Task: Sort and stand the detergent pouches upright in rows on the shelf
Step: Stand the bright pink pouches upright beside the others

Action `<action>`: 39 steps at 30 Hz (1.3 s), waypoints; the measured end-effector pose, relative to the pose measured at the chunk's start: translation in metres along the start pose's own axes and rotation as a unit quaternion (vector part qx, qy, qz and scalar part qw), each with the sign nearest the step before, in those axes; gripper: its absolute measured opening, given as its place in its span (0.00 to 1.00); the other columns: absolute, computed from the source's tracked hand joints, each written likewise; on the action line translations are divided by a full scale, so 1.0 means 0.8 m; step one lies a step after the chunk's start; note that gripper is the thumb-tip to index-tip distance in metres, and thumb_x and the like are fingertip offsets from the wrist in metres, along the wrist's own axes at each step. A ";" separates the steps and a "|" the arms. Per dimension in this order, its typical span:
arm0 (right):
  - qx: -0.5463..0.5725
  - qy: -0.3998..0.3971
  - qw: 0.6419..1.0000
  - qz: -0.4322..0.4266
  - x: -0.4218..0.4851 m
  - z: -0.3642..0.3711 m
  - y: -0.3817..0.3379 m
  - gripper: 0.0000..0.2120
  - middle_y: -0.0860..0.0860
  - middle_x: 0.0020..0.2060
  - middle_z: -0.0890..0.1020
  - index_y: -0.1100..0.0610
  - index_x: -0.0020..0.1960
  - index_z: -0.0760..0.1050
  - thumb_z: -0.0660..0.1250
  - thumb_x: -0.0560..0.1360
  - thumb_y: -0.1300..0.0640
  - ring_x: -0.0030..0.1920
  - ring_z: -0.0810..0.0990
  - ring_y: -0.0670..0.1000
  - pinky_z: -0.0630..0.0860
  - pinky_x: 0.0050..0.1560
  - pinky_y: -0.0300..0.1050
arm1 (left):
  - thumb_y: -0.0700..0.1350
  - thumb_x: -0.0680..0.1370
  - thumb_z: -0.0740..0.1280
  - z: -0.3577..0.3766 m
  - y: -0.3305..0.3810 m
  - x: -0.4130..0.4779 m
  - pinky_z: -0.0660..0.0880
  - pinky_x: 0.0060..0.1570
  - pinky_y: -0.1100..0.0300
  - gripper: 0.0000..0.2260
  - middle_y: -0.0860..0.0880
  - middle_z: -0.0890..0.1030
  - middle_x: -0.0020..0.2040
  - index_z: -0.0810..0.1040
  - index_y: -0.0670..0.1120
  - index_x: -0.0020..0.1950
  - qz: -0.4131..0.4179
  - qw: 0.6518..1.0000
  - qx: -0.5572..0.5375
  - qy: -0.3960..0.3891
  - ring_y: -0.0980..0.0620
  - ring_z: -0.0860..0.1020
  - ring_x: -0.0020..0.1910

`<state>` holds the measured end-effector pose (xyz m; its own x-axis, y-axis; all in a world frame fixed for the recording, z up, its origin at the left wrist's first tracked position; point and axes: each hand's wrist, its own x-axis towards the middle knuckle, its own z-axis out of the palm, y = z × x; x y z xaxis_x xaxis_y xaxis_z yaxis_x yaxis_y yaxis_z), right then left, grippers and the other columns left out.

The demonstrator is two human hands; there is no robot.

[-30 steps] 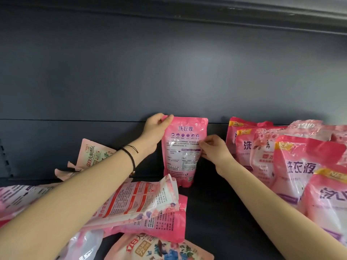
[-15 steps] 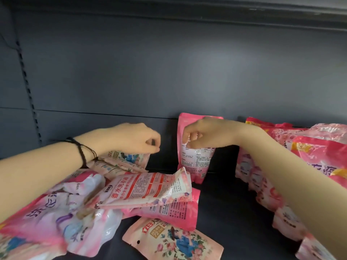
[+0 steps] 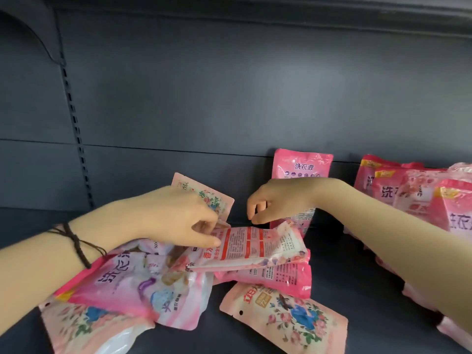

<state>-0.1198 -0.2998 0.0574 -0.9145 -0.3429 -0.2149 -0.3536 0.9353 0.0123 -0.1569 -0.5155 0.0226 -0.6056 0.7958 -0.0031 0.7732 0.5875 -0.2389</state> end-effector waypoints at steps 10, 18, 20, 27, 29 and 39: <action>0.257 -0.086 0.952 0.140 0.101 0.038 -0.015 0.18 0.51 0.47 0.83 0.59 0.59 0.77 0.61 0.79 0.46 0.48 0.82 0.52 0.80 0.54 0.48 | 0.64 0.77 0.57 0.036 -0.034 -0.015 0.76 0.48 0.54 0.16 0.59 0.78 0.43 0.76 0.55 0.45 -0.126 0.974 -0.181 0.046 0.58 0.77 0.45; 0.377 -0.090 0.914 0.122 0.088 0.043 -0.019 0.05 0.51 0.41 0.84 0.58 0.47 0.78 0.67 0.77 0.56 0.43 0.84 0.50 0.81 0.49 0.45 | 0.61 0.78 0.60 0.053 -0.039 -0.007 0.76 0.46 0.53 0.17 0.54 0.81 0.42 0.79 0.50 0.45 -0.160 0.939 -0.300 0.053 0.54 0.78 0.41; 0.361 -0.036 0.925 0.112 0.077 0.035 -0.019 0.09 0.53 0.44 0.85 0.59 0.47 0.79 0.68 0.76 0.53 0.45 0.84 0.53 0.81 0.50 0.47 | 0.60 0.78 0.61 0.052 -0.040 -0.005 0.76 0.43 0.53 0.17 0.52 0.83 0.44 0.80 0.50 0.46 -0.174 0.927 -0.325 0.070 0.52 0.80 0.40; 0.497 0.265 0.823 0.073 0.006 0.027 0.004 0.08 0.60 0.46 0.83 0.61 0.45 0.77 0.63 0.79 0.58 0.46 0.83 0.58 0.80 0.52 0.57 | 0.56 0.77 0.65 0.034 -0.030 0.002 0.78 0.54 0.53 0.10 0.53 0.83 0.53 0.81 0.53 0.52 -0.220 0.725 -0.632 0.159 0.52 0.81 0.52; 0.573 0.336 0.745 0.061 -0.008 0.029 0.011 0.09 0.57 0.39 0.84 0.60 0.42 0.76 0.63 0.79 0.59 0.40 0.83 0.57 0.80 0.49 0.58 | 0.57 0.72 0.70 0.030 -0.020 0.008 0.78 0.56 0.52 0.19 0.48 0.82 0.58 0.80 0.48 0.58 -0.213 0.630 -0.726 0.173 0.49 0.81 0.55; 0.496 0.593 0.633 0.041 -0.063 0.018 0.052 0.10 0.50 0.39 0.79 0.53 0.42 0.68 0.59 0.81 0.54 0.36 0.79 0.46 0.79 0.37 0.44 | 0.44 0.82 0.61 -0.039 0.097 0.129 0.80 0.46 0.57 0.08 0.47 0.84 0.54 0.78 0.48 0.57 -0.074 0.523 -0.818 0.227 0.50 0.83 0.50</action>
<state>-0.0857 -0.2422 0.0550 -0.6337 0.4362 0.6389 -0.5366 0.3471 -0.7692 -0.1536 -0.3829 0.0339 -0.8614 0.4589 0.2175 0.0749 -0.3088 0.9482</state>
